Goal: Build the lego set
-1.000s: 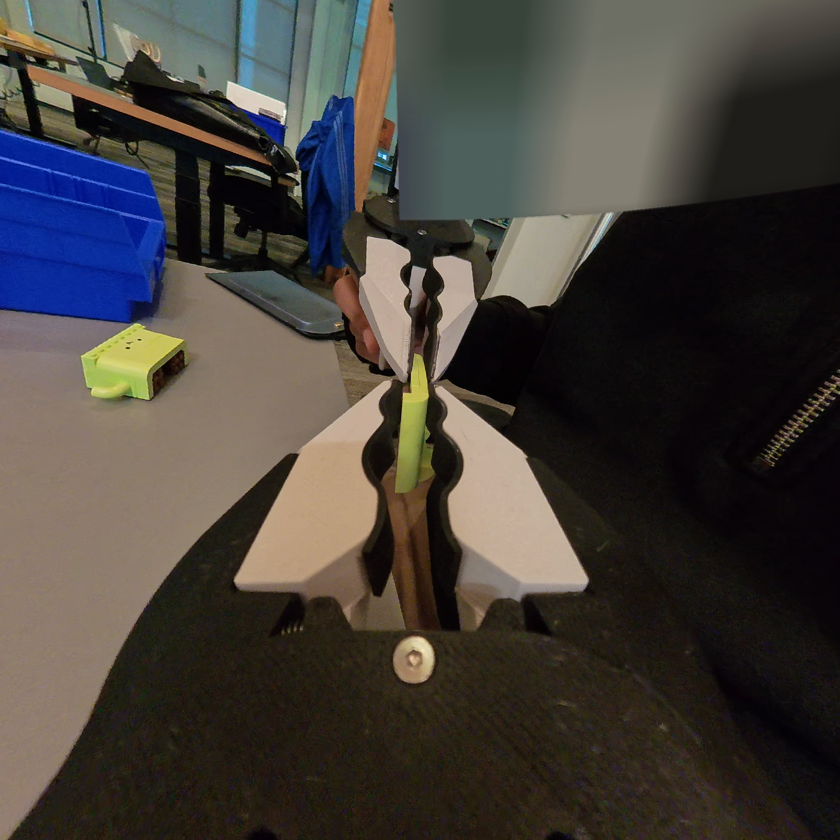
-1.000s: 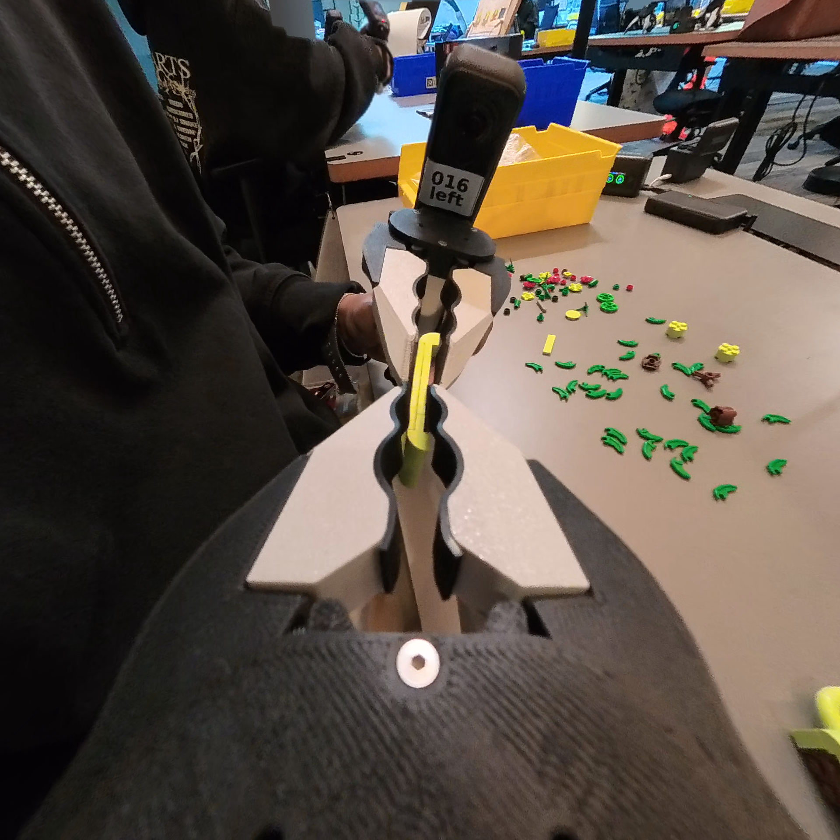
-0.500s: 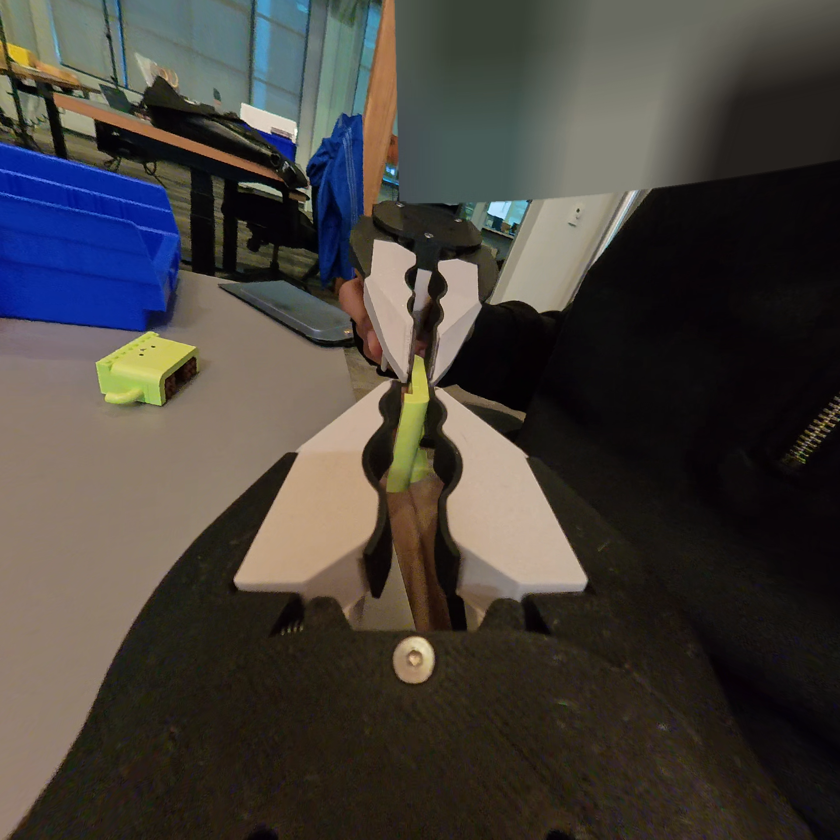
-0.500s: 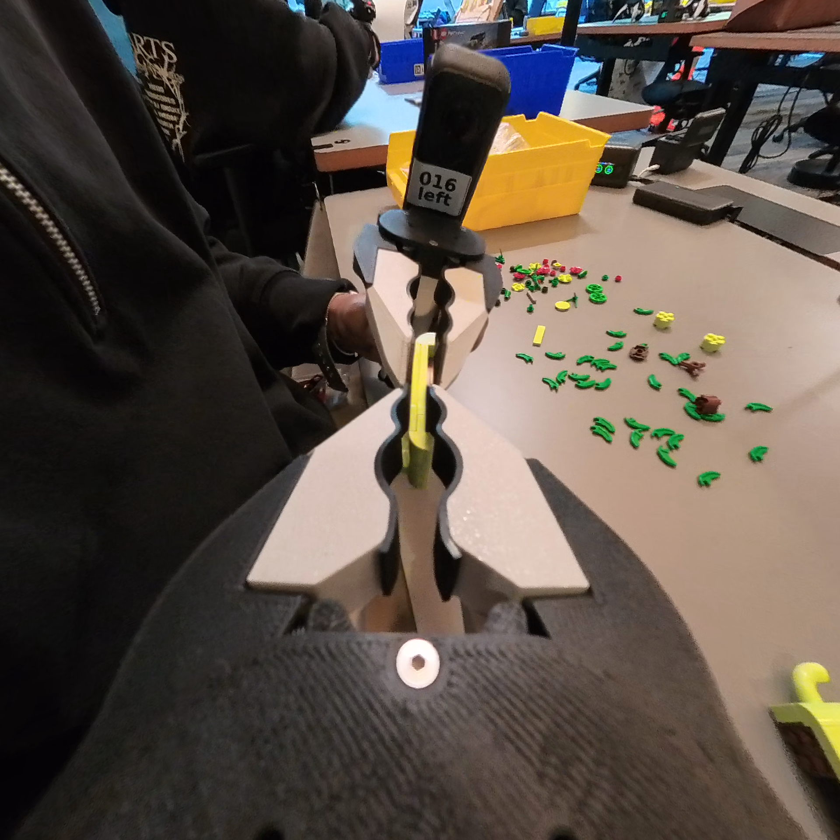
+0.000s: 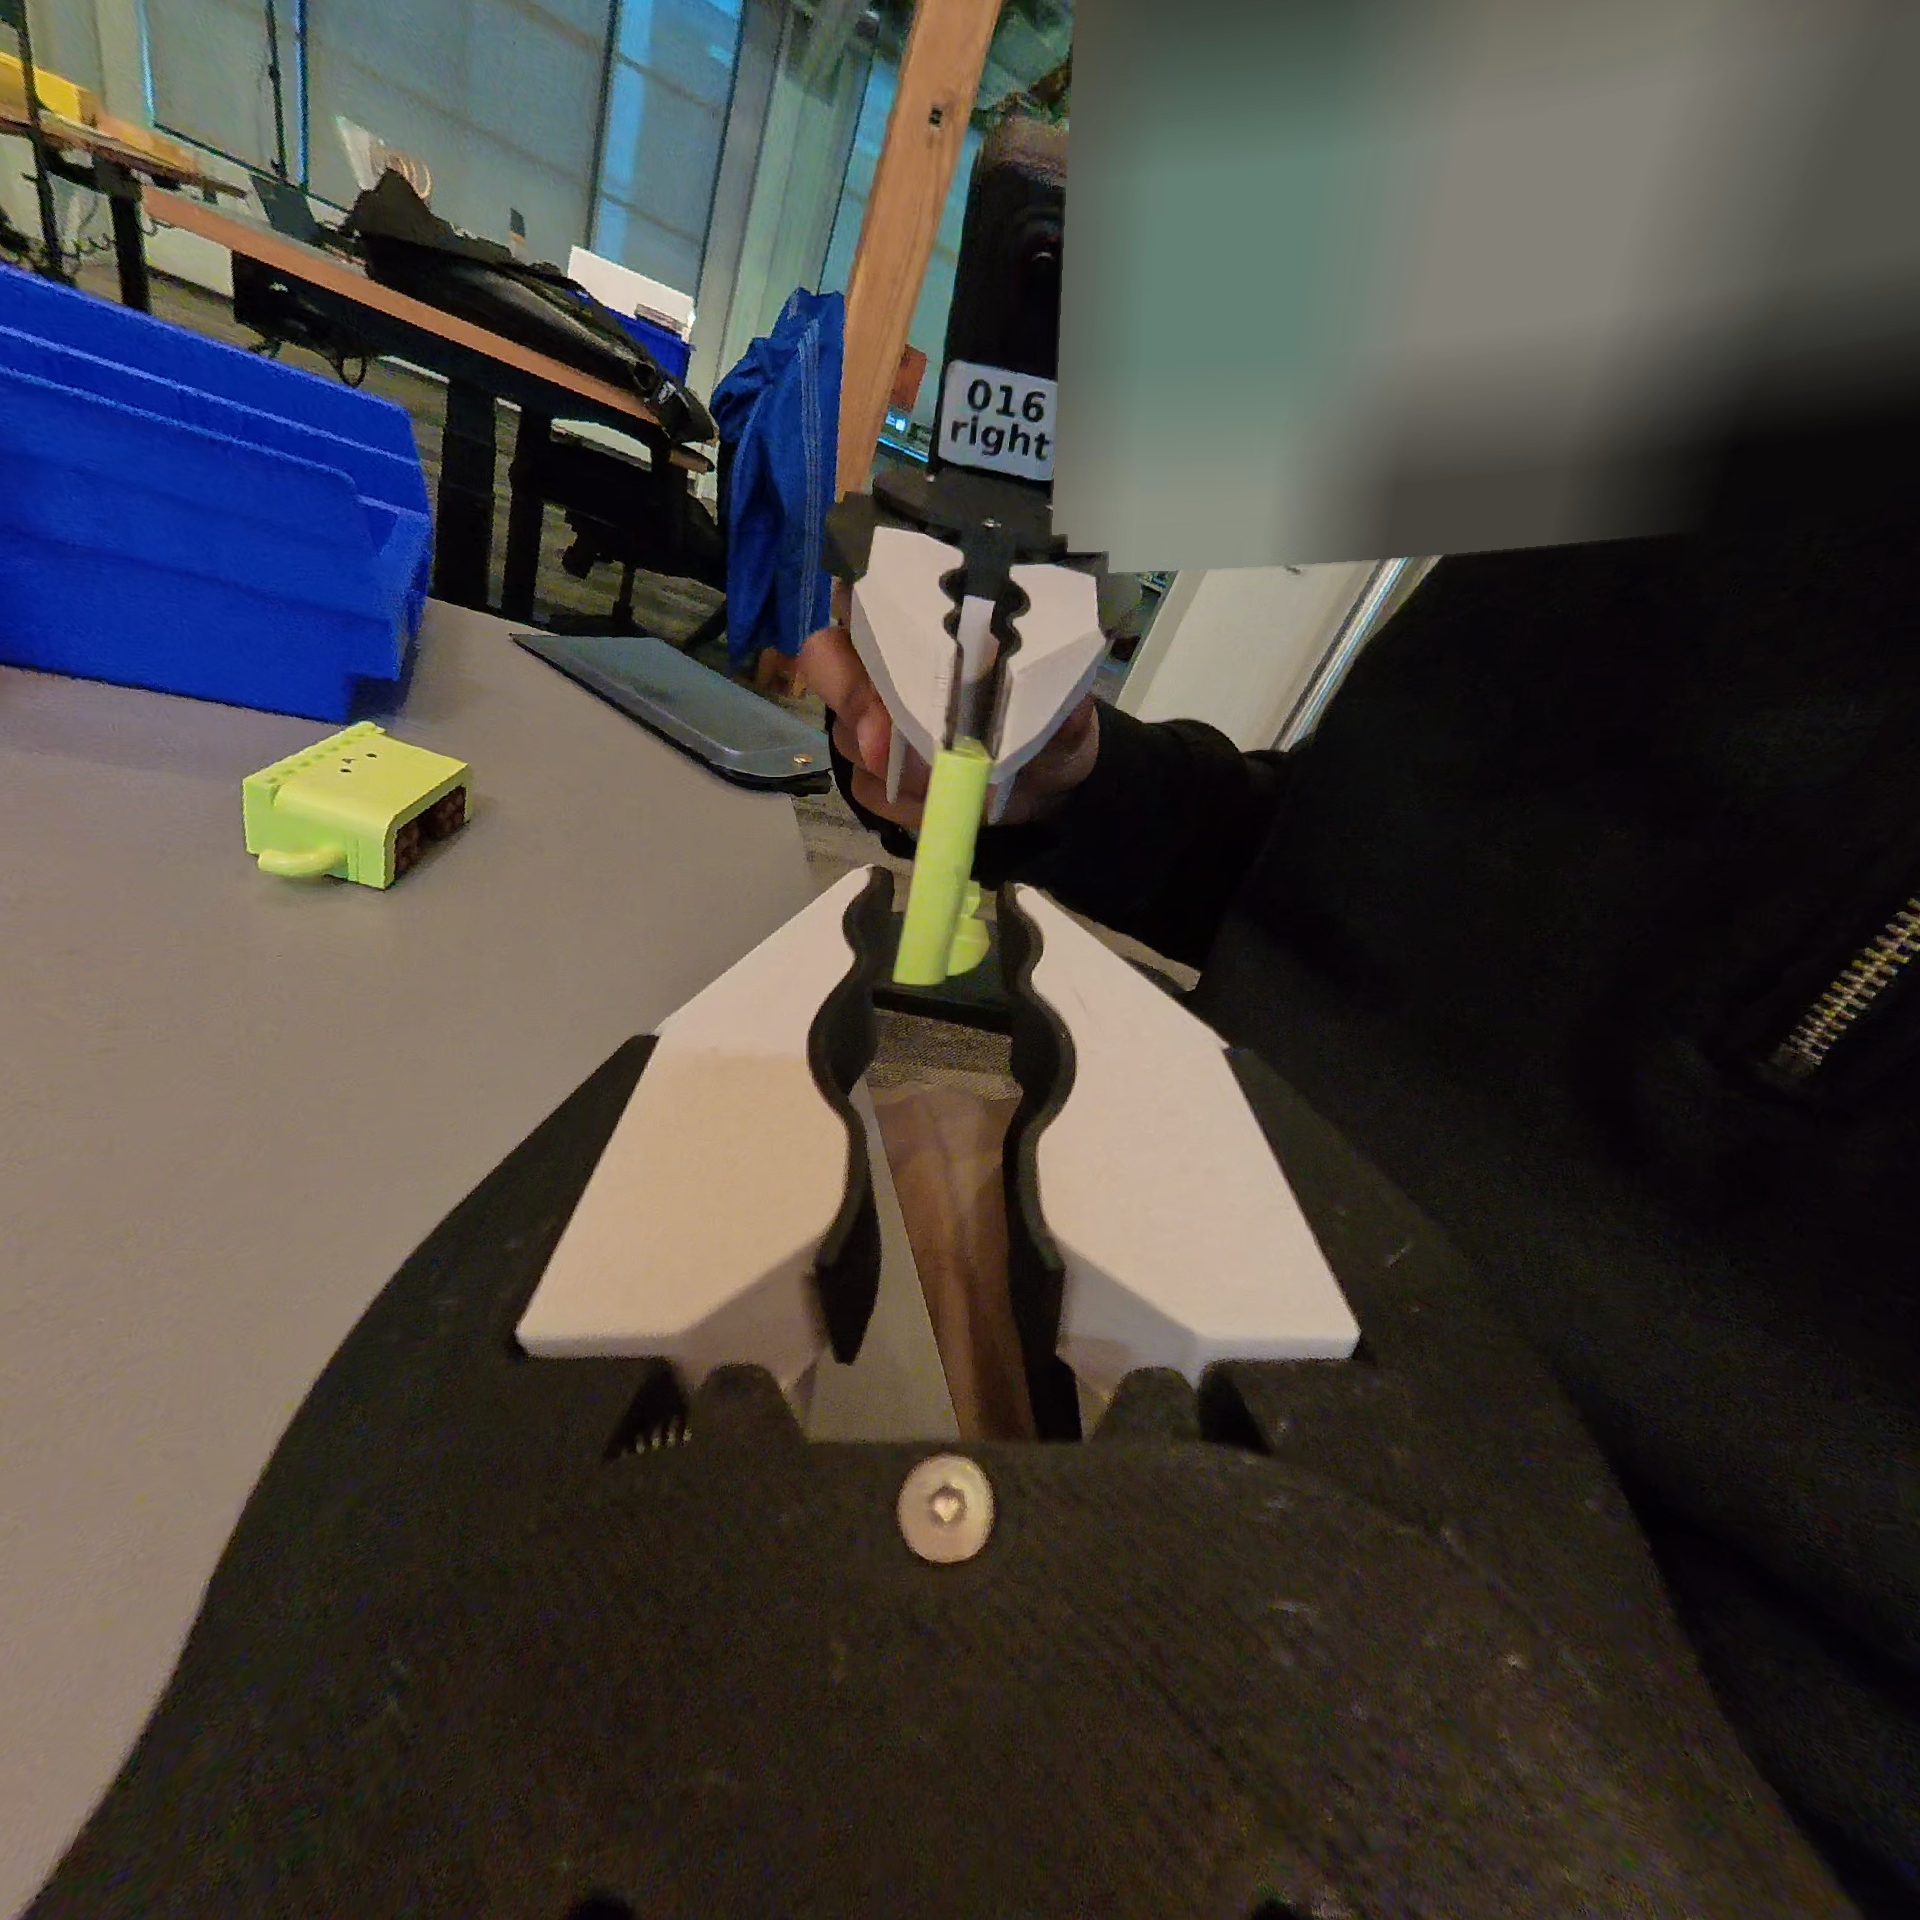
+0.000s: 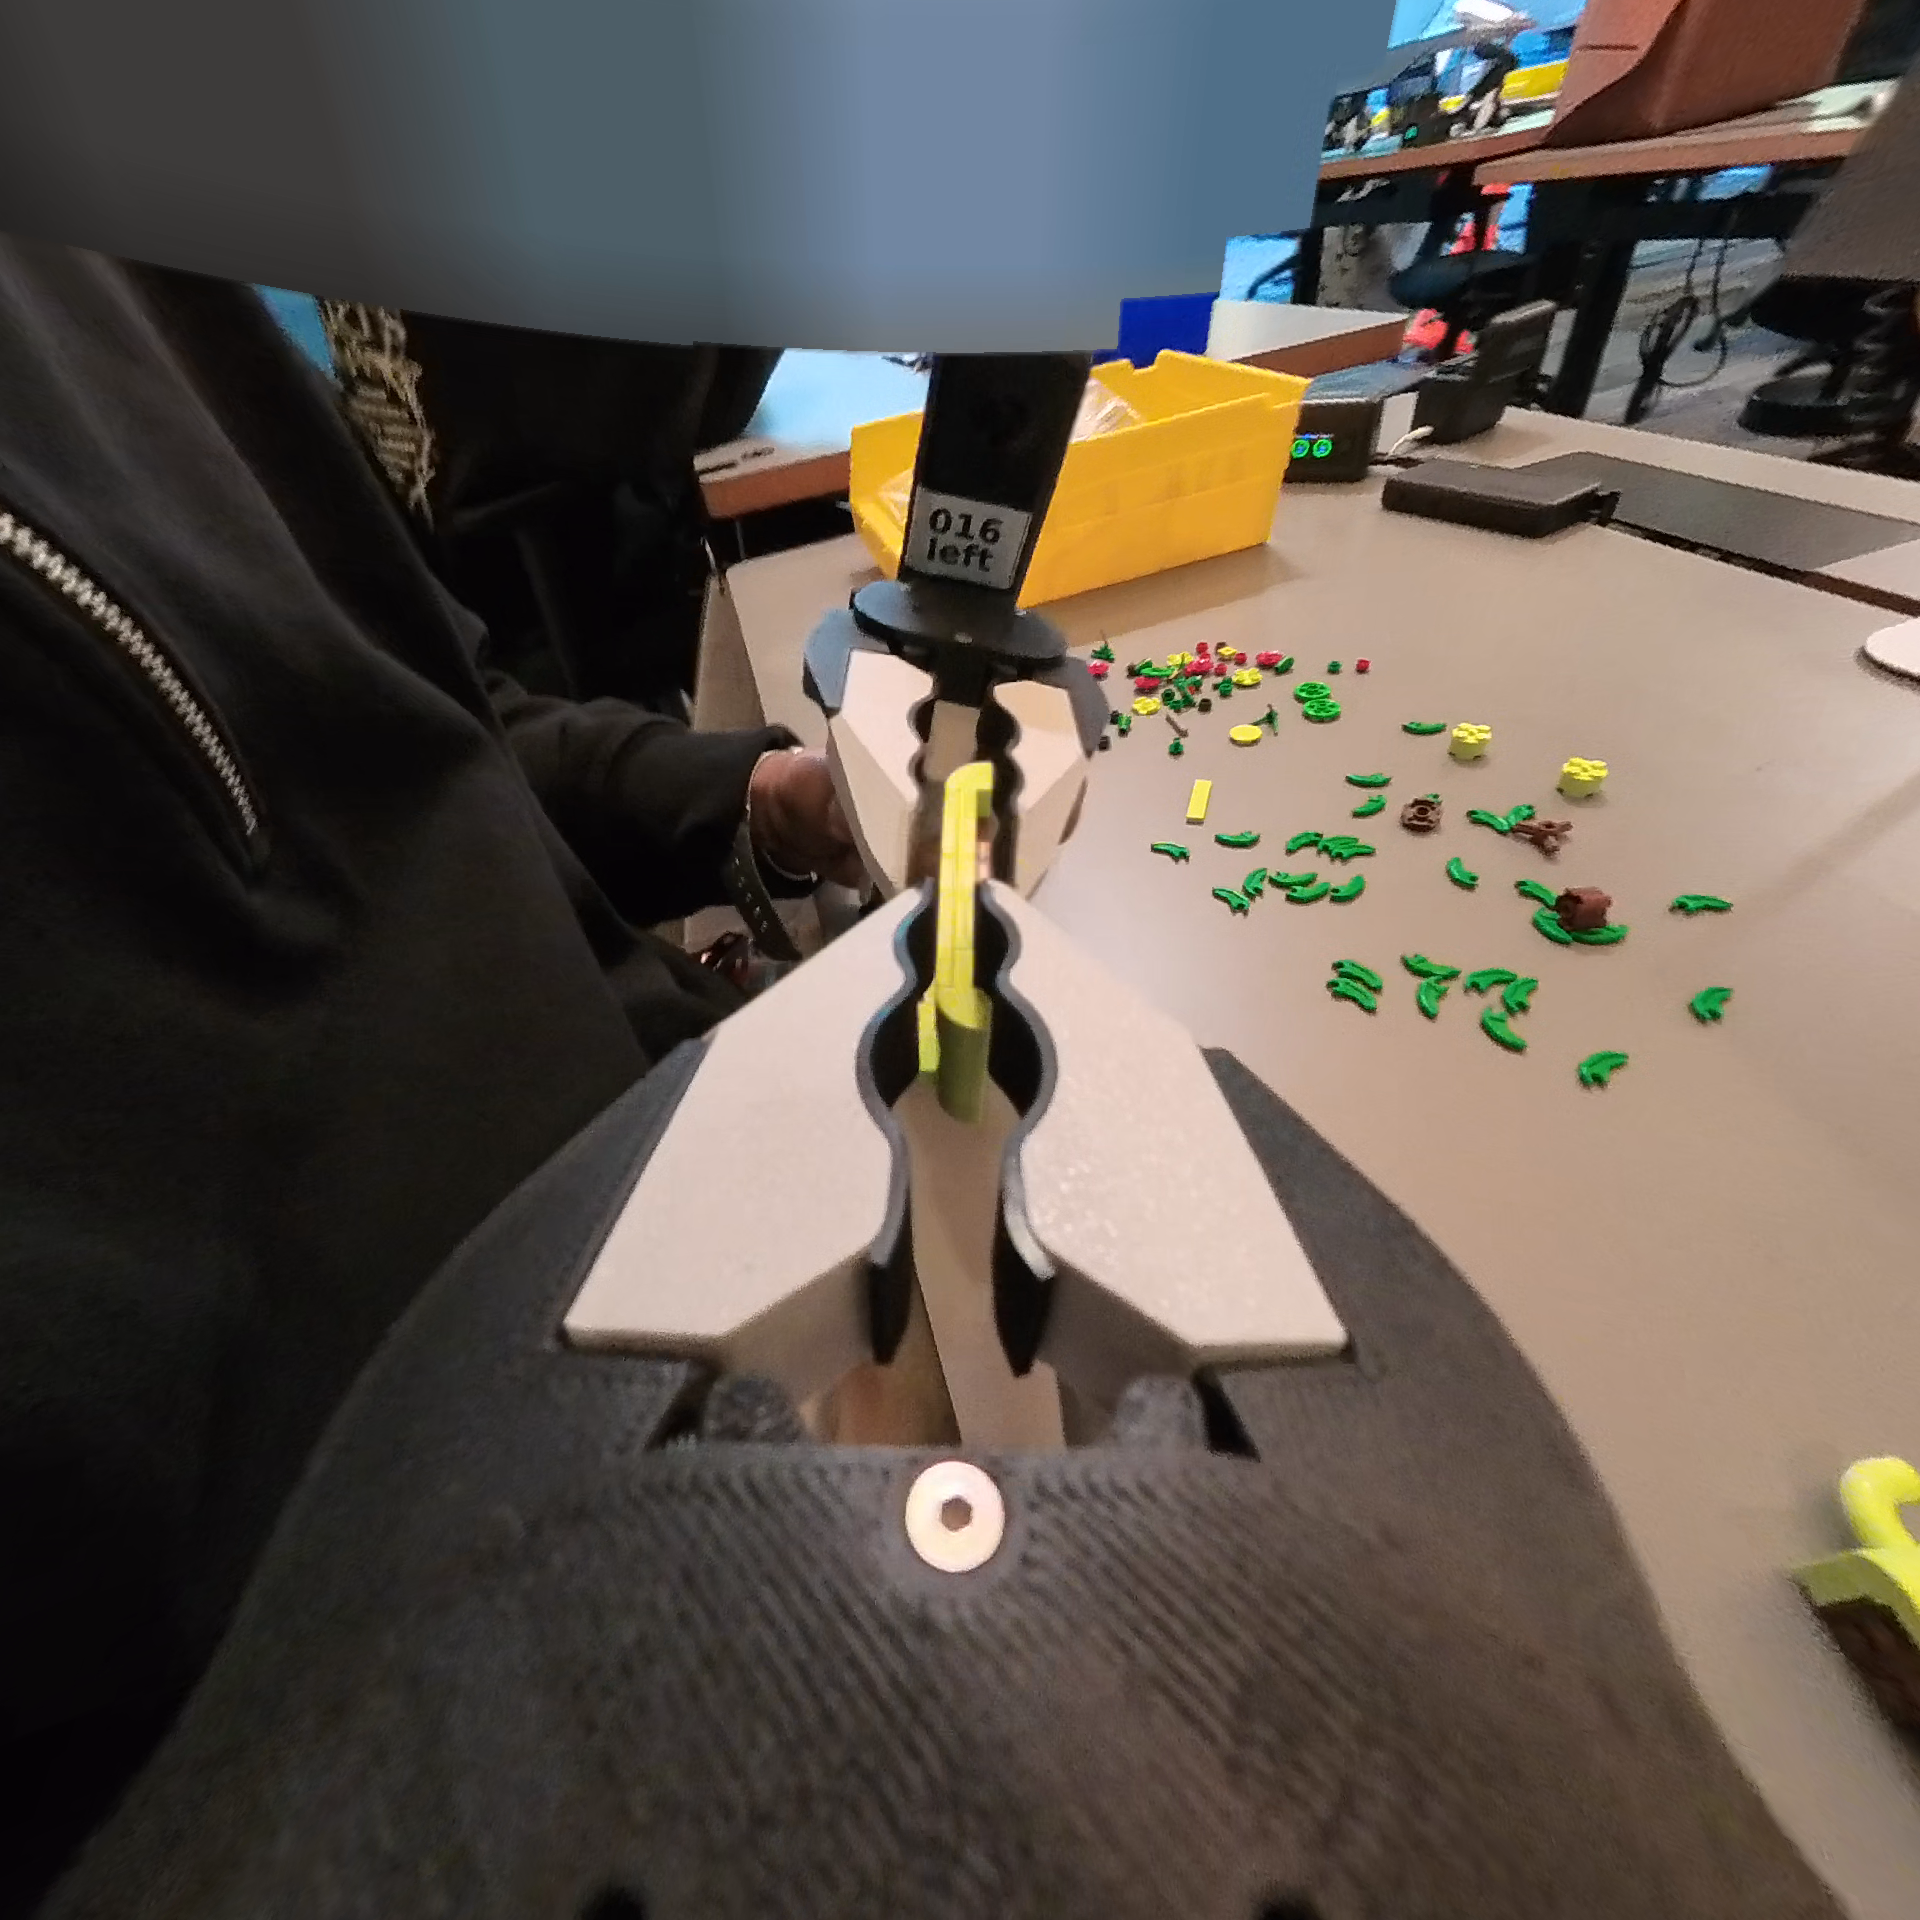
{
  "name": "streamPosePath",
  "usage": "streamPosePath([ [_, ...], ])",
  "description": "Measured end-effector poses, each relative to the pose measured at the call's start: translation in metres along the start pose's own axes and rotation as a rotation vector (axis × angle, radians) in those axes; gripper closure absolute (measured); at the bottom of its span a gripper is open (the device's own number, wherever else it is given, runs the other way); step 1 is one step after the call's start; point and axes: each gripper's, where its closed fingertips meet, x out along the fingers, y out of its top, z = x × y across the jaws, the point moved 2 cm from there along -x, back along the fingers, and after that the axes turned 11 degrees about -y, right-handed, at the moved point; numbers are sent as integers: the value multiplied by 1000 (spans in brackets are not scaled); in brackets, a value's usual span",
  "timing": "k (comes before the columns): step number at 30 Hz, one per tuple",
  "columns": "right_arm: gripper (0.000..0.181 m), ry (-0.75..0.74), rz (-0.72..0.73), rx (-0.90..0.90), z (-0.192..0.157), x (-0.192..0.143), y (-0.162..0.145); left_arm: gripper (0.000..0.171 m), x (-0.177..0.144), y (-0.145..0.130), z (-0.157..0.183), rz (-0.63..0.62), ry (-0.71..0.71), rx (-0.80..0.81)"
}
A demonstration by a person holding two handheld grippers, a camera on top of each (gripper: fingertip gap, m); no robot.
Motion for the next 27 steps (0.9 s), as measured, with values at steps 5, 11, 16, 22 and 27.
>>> streamPosePath([
  [5,177,-46,2,239,22,7,-14,157,-9,-4,-20,40,70,-96],
  [11,176,-261,-142,674,71,16,-66,136,-22,-3,-36,66,161,-134],
  [16,176,-393,-216,754,88,16,-98,136,-17,-14,-39,-28,212,-86],
  [22,171,-538,-351,579,98,1,-114,137,-10,-22,-36,-94,209,-52],
  [27,152,-491,-370,570,88,-12,-112,137,-12,-21,-38,-76,209,-71],
])
